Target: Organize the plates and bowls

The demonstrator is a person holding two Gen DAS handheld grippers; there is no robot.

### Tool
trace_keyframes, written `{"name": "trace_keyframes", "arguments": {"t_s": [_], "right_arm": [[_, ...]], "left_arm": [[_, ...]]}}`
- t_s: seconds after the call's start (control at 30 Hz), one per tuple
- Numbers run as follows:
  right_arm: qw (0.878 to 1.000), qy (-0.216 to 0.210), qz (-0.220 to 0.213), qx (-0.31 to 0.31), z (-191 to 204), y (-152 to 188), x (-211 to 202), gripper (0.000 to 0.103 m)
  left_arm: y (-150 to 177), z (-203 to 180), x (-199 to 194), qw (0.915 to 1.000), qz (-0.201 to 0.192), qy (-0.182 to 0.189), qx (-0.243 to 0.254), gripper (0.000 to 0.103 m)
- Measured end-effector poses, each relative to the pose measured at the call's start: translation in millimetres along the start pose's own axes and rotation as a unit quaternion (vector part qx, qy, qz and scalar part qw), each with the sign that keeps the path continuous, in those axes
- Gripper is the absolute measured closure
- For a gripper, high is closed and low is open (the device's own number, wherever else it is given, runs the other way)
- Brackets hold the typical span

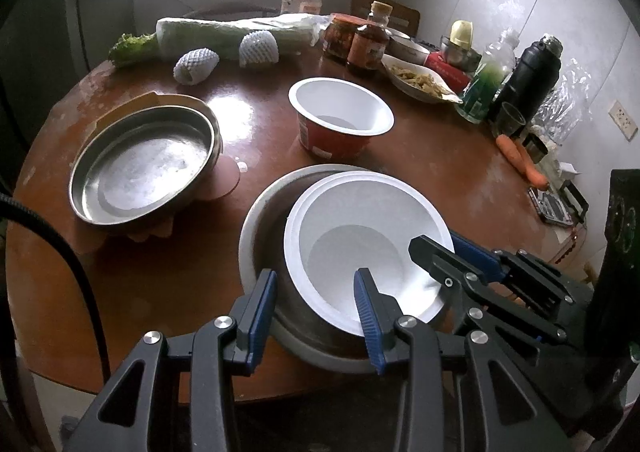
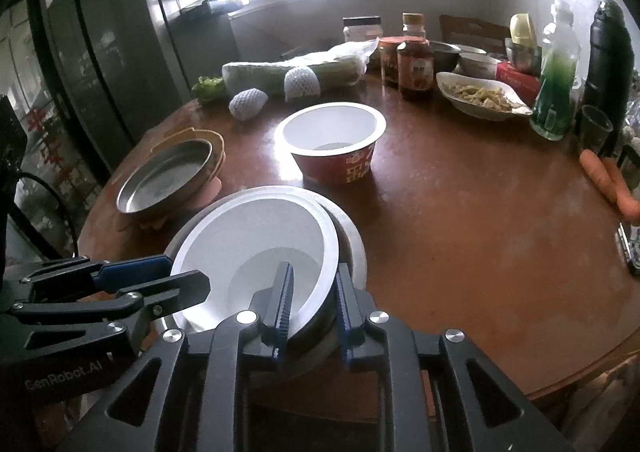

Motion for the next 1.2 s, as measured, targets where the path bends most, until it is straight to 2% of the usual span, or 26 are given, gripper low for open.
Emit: {"name": "trace_keyframes", "arguments": {"t_s": [0.23, 0.57, 1.1, 1.17, 1.2], "right_arm": [[1.0, 0.008, -0.012, -0.004, -1, -4, -5, 0.074], [0.999, 0.02, -0.03, -0.005, -5, -11, -11, 0.073], [0.998, 0.035, -0.061, 0.003, -13, -38, -18, 0.071], [0.997, 0.037, -0.061, 0.001, -13, -41, -16, 0.069], [0.997, 0.038, -0.062, 0.002, -13, -42, -15, 0.065]], "left_arm": [[-5, 1, -7, 0.9998, -0.016, -0.01, 0.003, 0.062], [-10, 3, -12, 0.9995, -0.028, -0.015, 0.008, 0.062], [-44, 9, -20, 0.9978, -0.064, -0.008, 0.014, 0.059], [-50, 11, -18, 0.9976, -0.068, -0.007, 0.013, 0.058], [-52, 12, -17, 0.9975, -0.068, -0.006, 0.014, 0.058]]}}
Point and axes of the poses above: each gripper's, at about its wrist camera, not at the fingertips, and x roughly the way its jaws point, z to its left, y to its underside, the point moved 10 cm from there along x, roughly the way its jaws point, and after that the axes turned 4 degrees about y, right-handed, at the moved point
